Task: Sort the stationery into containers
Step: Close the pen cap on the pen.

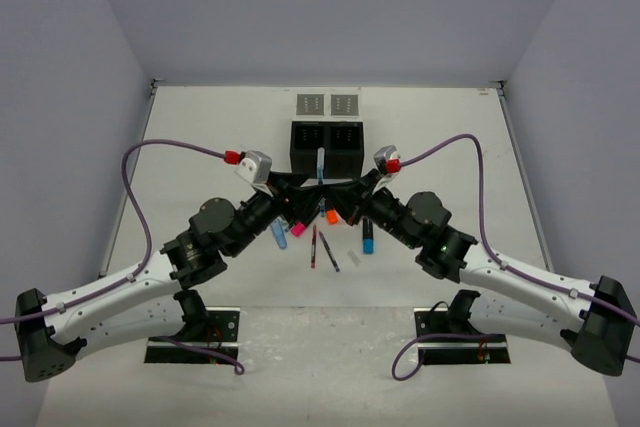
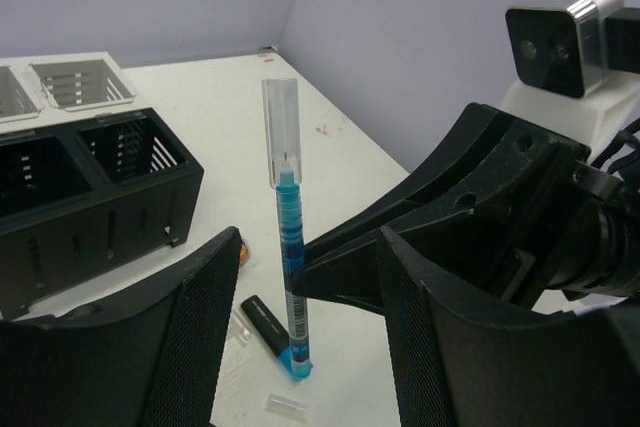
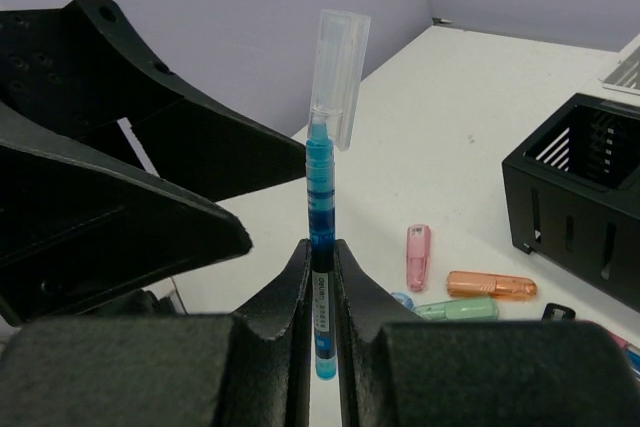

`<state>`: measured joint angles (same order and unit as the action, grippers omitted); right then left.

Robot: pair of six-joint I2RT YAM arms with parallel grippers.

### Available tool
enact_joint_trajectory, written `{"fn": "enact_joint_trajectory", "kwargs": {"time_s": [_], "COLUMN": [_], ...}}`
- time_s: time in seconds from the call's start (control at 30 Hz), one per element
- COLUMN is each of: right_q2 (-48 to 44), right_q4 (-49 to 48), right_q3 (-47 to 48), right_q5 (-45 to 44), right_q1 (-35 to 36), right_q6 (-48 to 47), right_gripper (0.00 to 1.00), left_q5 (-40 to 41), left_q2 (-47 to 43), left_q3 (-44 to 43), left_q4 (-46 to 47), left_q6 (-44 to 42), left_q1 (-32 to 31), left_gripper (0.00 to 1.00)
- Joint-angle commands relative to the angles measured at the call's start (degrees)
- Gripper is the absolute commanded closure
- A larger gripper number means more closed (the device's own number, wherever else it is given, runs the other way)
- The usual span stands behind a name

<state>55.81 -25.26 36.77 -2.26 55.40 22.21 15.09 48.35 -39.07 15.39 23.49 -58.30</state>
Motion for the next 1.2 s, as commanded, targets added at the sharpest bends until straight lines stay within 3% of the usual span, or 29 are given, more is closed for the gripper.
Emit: {"fn": "enact_joint_trajectory", "kwargs": {"time_s": [0.0,0.57,0.73,0.97,1.1,1.17], "right_q2": [-0.6,-0.6,-0.9,-1.3,-1.6,-1.5], "right_q4": [-0.5,-1.4,-1.7,-2.3,-2.4,-2.2], "right_q3": [2.2,2.5,2.3,2.0,1.7,1.6], "right_q5": [3.9,5.8,5.2,5.2,5.2,5.6], "right_q1": [0.1,0.1,0.2,0.1,0.1,0.2], "right_q6": [-3.6,-3.9,-3.8,-3.8,-4.0,-4.6], "right_gripper": [1.0,1.0,1.0,1.0,1.0,0.94], "left_q5": [-0.5,1.2,0.7,0.7,0.6,0.0], "left_q2": [1.3,2.4,2.5,1.8,1.4,1.0], "left_q3": [-1.2,-1.1,-0.7,-0.2,-0.2,-0.1], "left_q4": [2.1,1.3,1.7,2.1,2.4,3.0], "left_q6": [-3.2,-2.1,-1.5,-1.9,-2.6,-3.4], "left_q1": [-0.1,-0.1,-0.1,-0.1,-0.1,-0.1], "left_gripper": [0.42,0.64,0.83,0.99,1.0,1.0]}}
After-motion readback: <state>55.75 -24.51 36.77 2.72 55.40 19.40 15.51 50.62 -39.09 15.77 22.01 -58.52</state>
